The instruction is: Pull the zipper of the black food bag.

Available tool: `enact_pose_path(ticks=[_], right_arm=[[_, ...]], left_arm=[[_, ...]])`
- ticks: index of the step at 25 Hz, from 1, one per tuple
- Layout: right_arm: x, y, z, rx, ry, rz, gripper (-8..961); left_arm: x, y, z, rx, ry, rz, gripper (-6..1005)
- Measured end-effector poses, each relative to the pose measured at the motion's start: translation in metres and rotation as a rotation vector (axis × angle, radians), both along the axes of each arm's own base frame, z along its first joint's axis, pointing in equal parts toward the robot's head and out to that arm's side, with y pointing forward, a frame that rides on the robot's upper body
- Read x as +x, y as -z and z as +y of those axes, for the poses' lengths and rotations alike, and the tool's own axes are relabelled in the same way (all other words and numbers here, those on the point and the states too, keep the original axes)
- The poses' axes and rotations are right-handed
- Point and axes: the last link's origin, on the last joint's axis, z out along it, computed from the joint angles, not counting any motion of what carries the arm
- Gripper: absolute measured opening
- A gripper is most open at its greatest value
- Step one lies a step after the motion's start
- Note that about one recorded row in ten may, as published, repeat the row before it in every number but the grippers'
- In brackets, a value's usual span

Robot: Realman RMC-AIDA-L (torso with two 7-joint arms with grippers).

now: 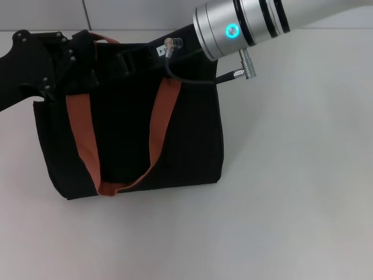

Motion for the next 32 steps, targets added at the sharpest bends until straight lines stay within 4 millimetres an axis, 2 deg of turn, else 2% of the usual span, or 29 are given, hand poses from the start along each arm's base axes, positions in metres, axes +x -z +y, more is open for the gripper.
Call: enact_pose_path(ticks=[18,32], right_arm=[[0.0054,-0.0041,0.0016,0.032,-0.008,0.011,253],[0.005,-0.0059,0.0022,0.033,0.017,0.048,327]], left_arm=[[-0.0058,-0.0032,-0.0037,0.02,-0.024,-0.018,46],[-0.0053,-0.0013,-0.0053,0.015,-0.022,-0.023,49]])
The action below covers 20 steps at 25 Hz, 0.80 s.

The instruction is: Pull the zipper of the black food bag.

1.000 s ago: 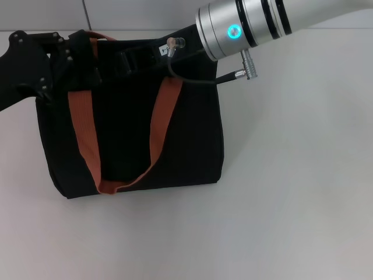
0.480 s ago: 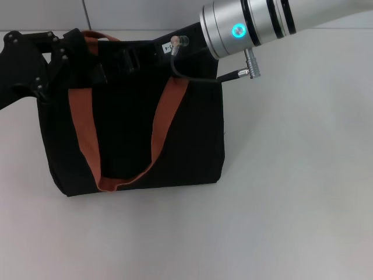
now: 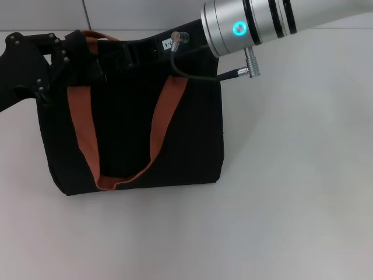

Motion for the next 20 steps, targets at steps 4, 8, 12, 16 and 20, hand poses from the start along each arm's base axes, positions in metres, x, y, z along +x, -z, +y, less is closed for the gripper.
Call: enact_pose_path(ticks=[4,8,12,16,20], right_arm=[[0.0004,-0.0014,0.0002,-0.002,-0.001,0.0,348],[0.0014,-0.0021,-0.0008,-0.009,-0.007,-0.005,343],[0.0029,-0.0028,-0.001,-0.008,-0.007,-0.006,339],[0.0037,-0.0027,-0.0003,0.0,-0.01,-0.008,269],[0.0033,0.0027,-0.0006,0.01,-0.03,-0.039,194]], left_arm=[[-0.0019,-0.0011,-0.0012,0.002,-0.005,0.001,50],[-0.0026,-0.0013,-0.001,0.004,-0.009,0.002,51],[-0.0031,-0.0013,-0.0011,0.006,-0.012,0.002,52],[-0.0028,-0.0006,-0.0013,0.004,-0.012,0.0,53],[-0.0023,-0.0009,-0.0014,0.006,-0.01,-0.004,54]])
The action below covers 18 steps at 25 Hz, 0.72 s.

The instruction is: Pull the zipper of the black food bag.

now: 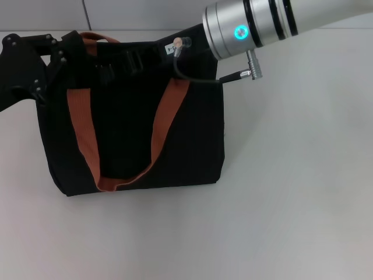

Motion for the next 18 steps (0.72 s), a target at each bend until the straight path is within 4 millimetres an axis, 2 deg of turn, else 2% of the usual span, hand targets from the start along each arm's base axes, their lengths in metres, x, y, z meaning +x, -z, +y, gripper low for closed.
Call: enact_pose_path(ticks=[6,12,18], right_arm=[[-0.001,0.005,-0.001,0.009,-0.018,-0.025,82],[0.001,-0.005,0.002,0.055,-0.025,-0.029,-1],[0.006,-0.013,0.004,0.086,0.0,-0.054,-2]], left_arm=[[0.0,0.0,0.0,0.001,0.001,-0.001,56],[-0.003,-0.002,-0.002,0.008,-0.008,-0.006,57],[-0.007,-0.005,-0.005,0.022,-0.023,-0.012,59]])
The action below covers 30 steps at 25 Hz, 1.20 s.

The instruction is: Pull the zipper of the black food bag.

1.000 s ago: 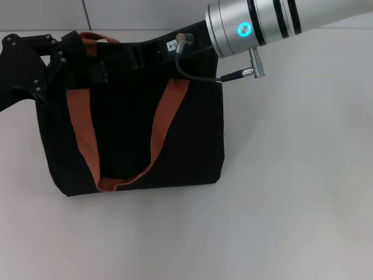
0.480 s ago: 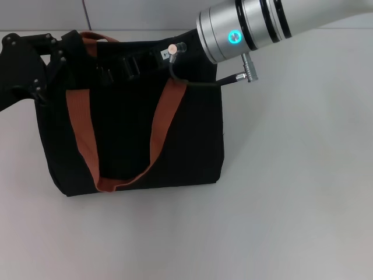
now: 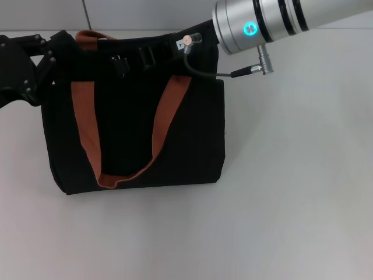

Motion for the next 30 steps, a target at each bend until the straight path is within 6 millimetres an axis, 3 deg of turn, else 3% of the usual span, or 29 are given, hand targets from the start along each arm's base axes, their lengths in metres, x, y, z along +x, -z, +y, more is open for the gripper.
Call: enact_pose_path(ticks=[10,21,25,30], right_arm=[[0.024,-0.028,-0.009,0.094,0.063,-0.039,-3],[0.07,-0.066,-0.025,0.195,0.167,-0.026,-4],[0.069,-0.068,-0.027,0.198,0.145,0.005,-5],[0.069,-0.08,-0.03,0.21,0.093,0.164,19]], left_arm=[[-0.006,-0.004,-0.003,0.021,-0.025,-0.007,61],[-0.007,-0.006,-0.002,0.031,-0.032,-0.009,64],[-0.007,-0.006,-0.001,0.033,-0.034,-0.008,65],[-0.007,-0.005,-0.001,0.034,-0.04,-0.007,66]])
